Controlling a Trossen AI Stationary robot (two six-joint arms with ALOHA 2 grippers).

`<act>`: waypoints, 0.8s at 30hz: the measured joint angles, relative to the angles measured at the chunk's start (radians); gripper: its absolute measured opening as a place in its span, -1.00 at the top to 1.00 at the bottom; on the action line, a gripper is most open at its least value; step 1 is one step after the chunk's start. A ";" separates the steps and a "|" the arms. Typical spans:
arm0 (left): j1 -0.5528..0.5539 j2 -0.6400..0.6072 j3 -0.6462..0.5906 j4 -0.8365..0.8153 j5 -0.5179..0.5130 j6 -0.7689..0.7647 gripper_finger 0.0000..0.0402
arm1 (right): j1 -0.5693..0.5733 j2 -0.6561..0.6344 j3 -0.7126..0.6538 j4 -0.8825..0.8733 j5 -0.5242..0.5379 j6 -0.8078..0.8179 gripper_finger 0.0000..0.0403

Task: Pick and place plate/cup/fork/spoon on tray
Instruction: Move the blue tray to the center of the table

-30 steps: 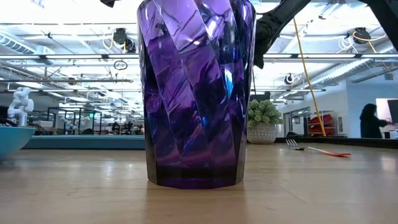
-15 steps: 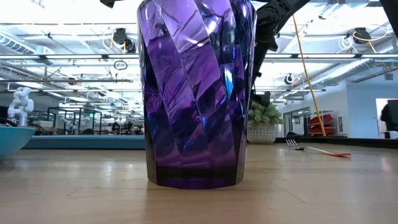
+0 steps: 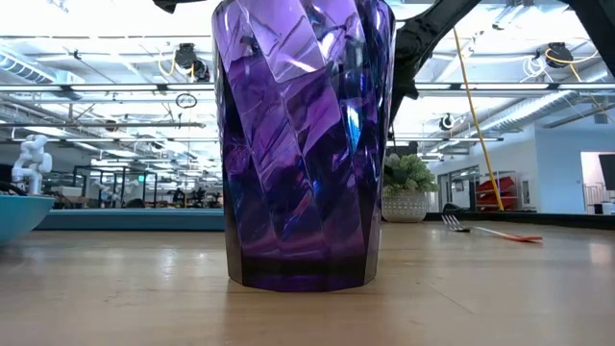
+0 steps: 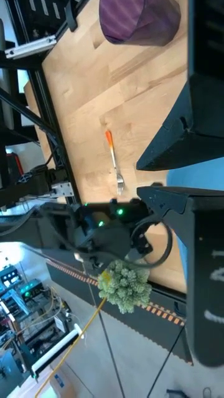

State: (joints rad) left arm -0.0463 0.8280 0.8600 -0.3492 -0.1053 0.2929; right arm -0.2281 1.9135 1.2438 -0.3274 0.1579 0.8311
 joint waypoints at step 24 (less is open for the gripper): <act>0.000 0.000 0.000 0.000 -0.008 -0.006 0.72 | 0.056 0.011 0.004 -0.338 0.031 0.041 0.36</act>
State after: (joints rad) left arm -0.0463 0.8280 0.8600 -0.3489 -0.1131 0.2869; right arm -0.1717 1.9244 1.2476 -0.6651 0.1894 0.8722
